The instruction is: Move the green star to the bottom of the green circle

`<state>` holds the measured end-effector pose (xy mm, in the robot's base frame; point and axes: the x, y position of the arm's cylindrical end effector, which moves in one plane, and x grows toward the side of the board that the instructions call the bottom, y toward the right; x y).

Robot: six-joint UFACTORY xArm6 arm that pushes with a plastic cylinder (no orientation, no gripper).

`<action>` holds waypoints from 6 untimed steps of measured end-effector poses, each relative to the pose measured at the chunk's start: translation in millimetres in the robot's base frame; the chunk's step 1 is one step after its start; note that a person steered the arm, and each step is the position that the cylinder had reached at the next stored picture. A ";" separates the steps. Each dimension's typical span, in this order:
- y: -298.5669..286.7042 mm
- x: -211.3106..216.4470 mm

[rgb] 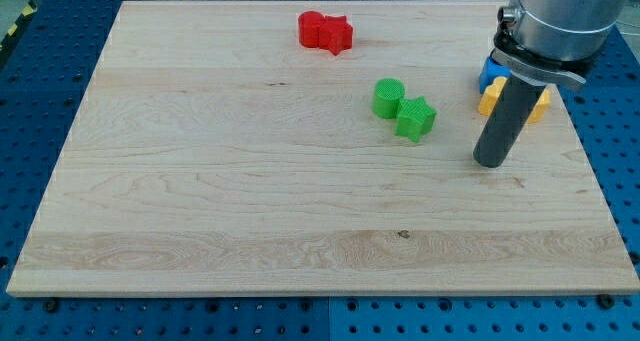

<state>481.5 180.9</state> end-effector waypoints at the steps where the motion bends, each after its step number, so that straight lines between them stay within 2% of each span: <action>1: -4.8 -2.7; 4: -38.1 -36.8; 6: -65.7 -38.0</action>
